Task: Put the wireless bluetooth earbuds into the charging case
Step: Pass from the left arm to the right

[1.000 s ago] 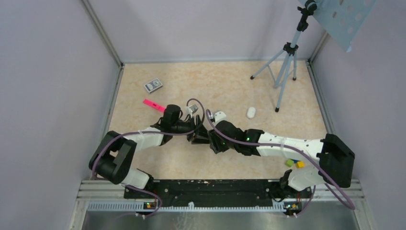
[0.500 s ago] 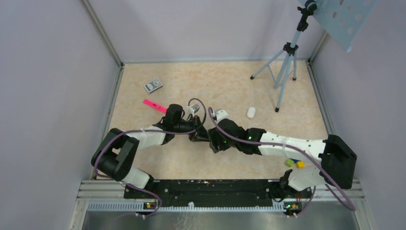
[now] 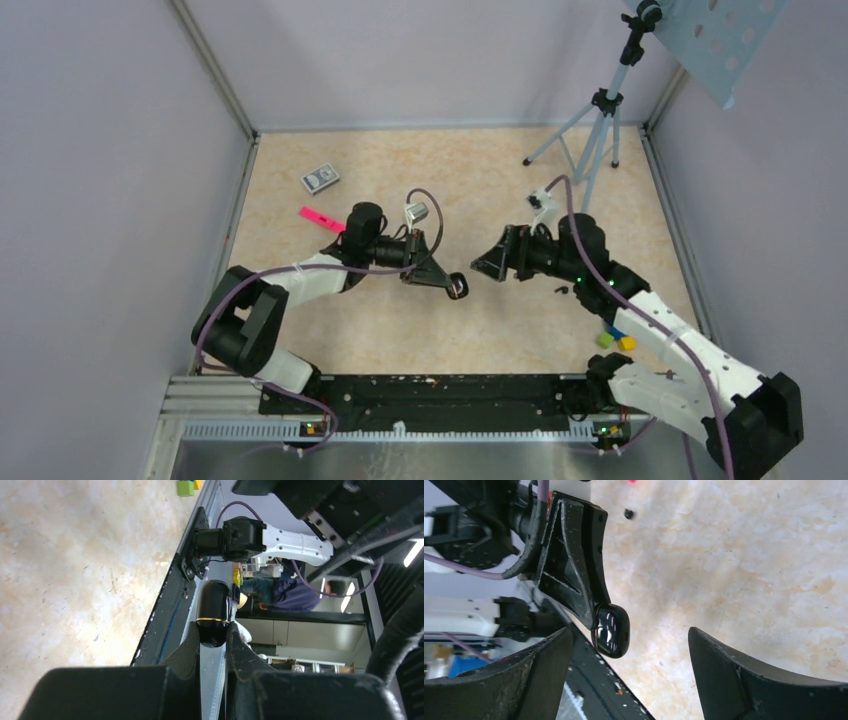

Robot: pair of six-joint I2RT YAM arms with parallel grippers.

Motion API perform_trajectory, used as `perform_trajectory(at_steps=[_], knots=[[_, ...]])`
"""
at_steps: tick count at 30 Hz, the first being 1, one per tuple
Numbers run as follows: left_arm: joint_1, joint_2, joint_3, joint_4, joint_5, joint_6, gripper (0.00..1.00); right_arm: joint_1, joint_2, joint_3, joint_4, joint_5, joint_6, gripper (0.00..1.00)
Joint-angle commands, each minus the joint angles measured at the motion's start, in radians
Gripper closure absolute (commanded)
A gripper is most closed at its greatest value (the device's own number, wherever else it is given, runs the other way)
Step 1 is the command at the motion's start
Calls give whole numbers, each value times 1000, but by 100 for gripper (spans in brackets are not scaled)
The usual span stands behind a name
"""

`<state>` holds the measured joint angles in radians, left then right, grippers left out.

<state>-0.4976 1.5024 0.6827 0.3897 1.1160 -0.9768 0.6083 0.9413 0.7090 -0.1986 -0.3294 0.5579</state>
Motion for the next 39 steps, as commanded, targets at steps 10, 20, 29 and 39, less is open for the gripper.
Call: perform_trajectory(at_steps=[10, 20, 29, 39], knots=[[4, -39, 99, 238, 98, -109, 100, -110, -6, -256, 660, -407, 406, 19], [4, -49, 114, 260, 94, -132, 100, -110, 74, -316, 929, -446, 544, 34], [3, -50, 110, 282, 91, -154, 100, -109, 140, -328, 1026, -433, 572, 50], [2, -58, 107, 291, 84, -158, 100, -110, 198, -340, 1133, -428, 621, 100]])
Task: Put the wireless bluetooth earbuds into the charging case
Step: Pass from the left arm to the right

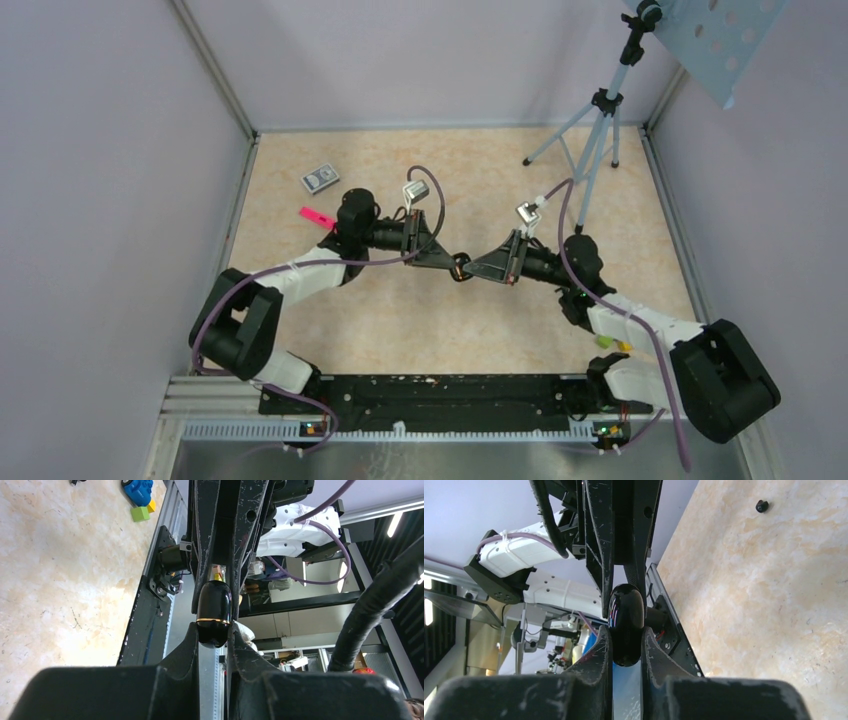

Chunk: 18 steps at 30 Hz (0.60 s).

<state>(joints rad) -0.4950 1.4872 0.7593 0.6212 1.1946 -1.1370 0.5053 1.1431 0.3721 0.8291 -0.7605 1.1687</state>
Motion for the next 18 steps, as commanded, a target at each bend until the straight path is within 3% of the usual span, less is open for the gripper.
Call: perform_trajectory(at_steps=[1, 2, 6, 8, 13, 18], knots=[[0, -47, 33, 58, -1, 6, 100, -7, -9, -3, 94, 12, 7, 100], [1, -52, 40, 43, -9, 10, 93, -7, -15, -2, 80, 18, 4, 100], [2, -87, 81, -65, -40, 67, 29, -7, -37, 2, 76, 42, 20, 100], [5, -120, 112, -202, -69, 144, 14, -7, -53, 2, 69, 64, 26, 100], [26, -191, 175, -470, -222, 289, 2, -7, -94, 10, 40, 125, 35, 100], [27, -287, 104, -484, -441, 304, 1, -7, -149, 6, -17, 204, 42, 100]])
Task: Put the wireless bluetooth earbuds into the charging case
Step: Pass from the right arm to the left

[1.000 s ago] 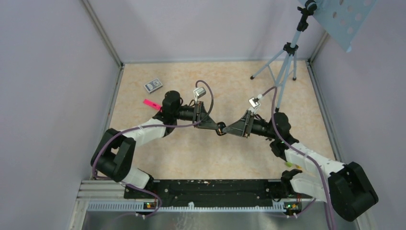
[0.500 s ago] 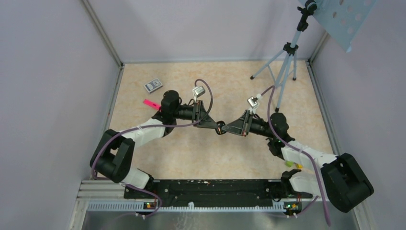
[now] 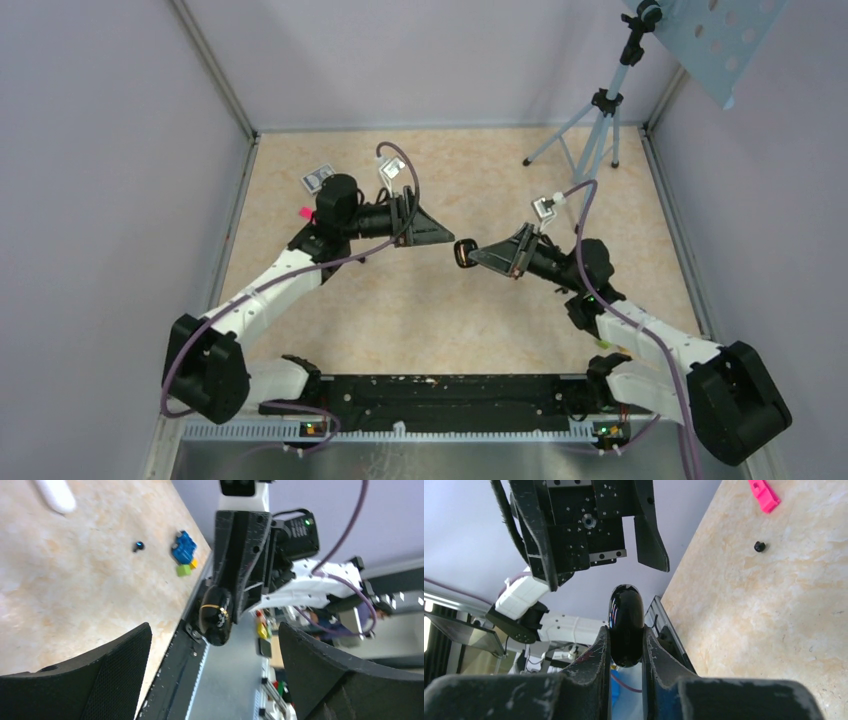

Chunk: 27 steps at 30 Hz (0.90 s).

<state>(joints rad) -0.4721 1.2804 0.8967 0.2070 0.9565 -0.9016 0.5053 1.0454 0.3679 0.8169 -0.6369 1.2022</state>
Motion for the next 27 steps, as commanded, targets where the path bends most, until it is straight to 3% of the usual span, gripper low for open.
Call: perform_trajectory(at_steps=[1, 4, 9, 14, 27], knots=[[3, -104, -56, -70, -258, 70, 1, -7, -60, 10, -16, 93, 12, 100], [5, -177, -122, -4, -350, 76, 1, -6, -81, 17, -40, 112, 18, 100], [7, -125, -107, 20, -183, 31, 1, -7, -89, 24, -63, 138, 23, 100], [-33, -83, -190, 262, -94, -110, 1, -6, -74, 34, -41, 131, 38, 100], [-129, 0, -182, 488, -134, -180, 20, -7, -58, 24, -9, 119, 59, 100]])
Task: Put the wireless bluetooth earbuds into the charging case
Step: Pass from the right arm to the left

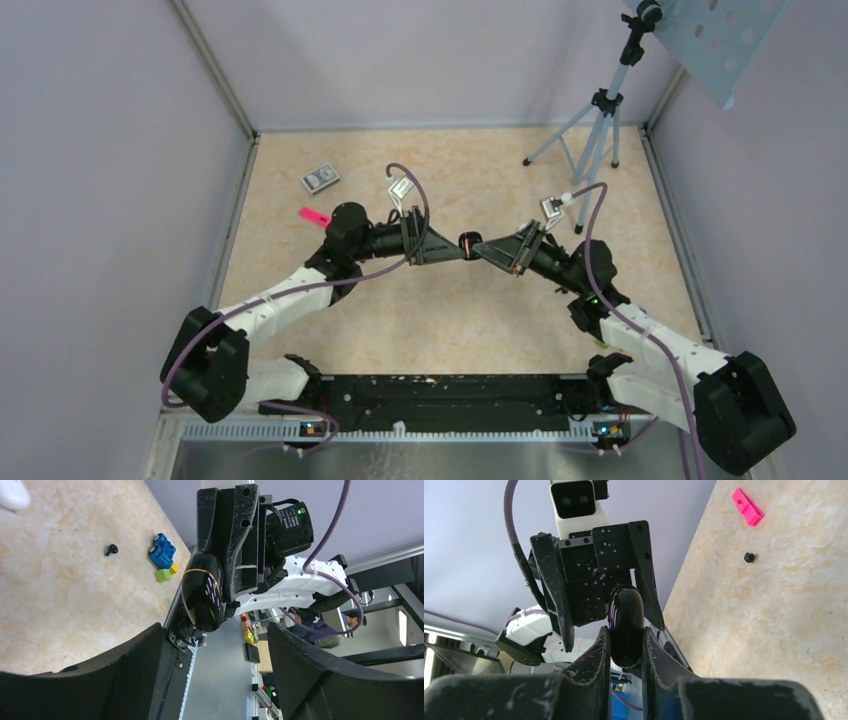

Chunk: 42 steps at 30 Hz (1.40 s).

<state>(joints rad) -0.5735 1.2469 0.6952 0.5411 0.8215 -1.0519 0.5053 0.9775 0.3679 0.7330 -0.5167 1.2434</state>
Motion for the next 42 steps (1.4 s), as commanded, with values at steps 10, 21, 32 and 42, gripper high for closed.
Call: perform_trajectory(at_steps=[10, 21, 32, 42], knots=[[-45, 117, 79, 191, 38, -31, 53, -7, 30, 18, 109, -24, 33, 100], [-39, 112, 121, 141, 95, -5, 45, -7, 23, 16, 89, -22, 24, 100], [5, 84, 41, 185, 70, -74, 32, -7, 10, 4, 74, -13, 23, 100], [8, 83, 47, 173, 63, -74, 52, -7, -1, 5, 67, -5, 22, 100]])
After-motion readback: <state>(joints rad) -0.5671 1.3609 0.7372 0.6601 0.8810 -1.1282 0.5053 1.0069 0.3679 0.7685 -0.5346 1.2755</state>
